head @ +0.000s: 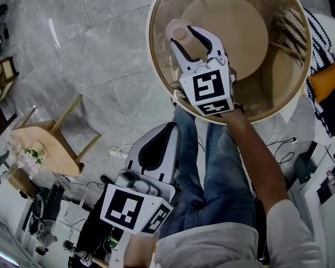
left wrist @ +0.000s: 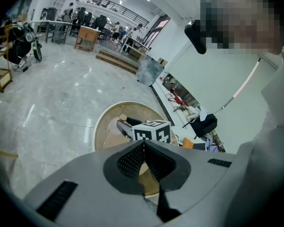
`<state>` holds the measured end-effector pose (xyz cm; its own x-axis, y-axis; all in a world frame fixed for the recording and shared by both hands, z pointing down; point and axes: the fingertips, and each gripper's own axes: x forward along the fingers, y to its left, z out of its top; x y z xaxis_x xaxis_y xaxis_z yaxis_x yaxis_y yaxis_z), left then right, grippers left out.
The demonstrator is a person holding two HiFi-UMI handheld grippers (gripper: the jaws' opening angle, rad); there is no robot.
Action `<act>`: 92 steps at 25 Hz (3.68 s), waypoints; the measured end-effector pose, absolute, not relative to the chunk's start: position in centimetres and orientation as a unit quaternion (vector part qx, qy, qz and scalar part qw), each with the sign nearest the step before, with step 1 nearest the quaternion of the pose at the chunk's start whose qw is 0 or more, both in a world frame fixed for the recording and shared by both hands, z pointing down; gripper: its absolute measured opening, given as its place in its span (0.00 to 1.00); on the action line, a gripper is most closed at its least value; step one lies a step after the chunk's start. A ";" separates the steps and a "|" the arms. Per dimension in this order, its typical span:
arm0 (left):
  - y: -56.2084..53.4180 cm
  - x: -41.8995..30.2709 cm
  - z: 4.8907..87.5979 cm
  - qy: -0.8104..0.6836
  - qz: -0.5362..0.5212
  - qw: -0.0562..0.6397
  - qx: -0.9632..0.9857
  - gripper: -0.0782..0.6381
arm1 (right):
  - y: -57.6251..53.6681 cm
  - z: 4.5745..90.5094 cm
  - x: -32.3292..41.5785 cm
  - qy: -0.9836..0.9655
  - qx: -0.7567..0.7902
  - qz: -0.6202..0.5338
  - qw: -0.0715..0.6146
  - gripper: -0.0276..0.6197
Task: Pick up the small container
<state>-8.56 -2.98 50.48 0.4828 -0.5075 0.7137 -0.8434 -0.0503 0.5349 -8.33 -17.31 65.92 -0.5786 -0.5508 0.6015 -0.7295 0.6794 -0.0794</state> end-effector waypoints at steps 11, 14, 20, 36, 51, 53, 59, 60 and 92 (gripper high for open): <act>-3.8 -9.9 51.0 -0.484 0.164 0.503 0.697 0.13 | -17.8 66.5 -9.4 -0.881 0.343 0.125 0.302 0.28; -3.9 -10.2 51.0 -0.487 0.162 0.503 0.695 0.13 | -17.7 66.6 -9.4 -0.884 0.328 0.116 0.311 0.28; -3.8 -10.6 51.0 -0.487 0.161 0.505 0.694 0.13 | -17.9 66.4 -9.6 -0.895 0.303 0.102 0.311 0.27; -3.3 -10.8 50.7 -0.487 0.163 0.504 0.695 0.13 | -18.1 66.2 -9.9 -0.897 0.312 0.100 0.297 0.27; -2.9 -10.3 49.9 -0.485 0.170 0.499 0.698 0.13 | -17.5 65.7 -8.3 -0.897 0.307 0.116 0.296 0.27; -3.0 -10.3 49.7 -0.485 0.170 0.497 0.699 0.13 | -17.5 65.4 -8.2 -0.898 0.305 0.116 0.295 0.27; -2.8 -10.1 49.1 -0.486 0.170 0.492 0.702 0.13 | -17.0 64.2 -7.7 -0.901 0.301 0.114 0.291 0.27; -2.8 -10.0 49.0 -0.486 0.170 0.491 0.703 0.13 | -16.9 64.1 -7.7 -0.901 0.301 0.115 0.290 0.27; -2.4 -8.7 45.4 -0.475 0.172 0.468 0.725 0.13 | -13.0 59.7 -5.2 -0.902 0.286 0.132 0.296 0.27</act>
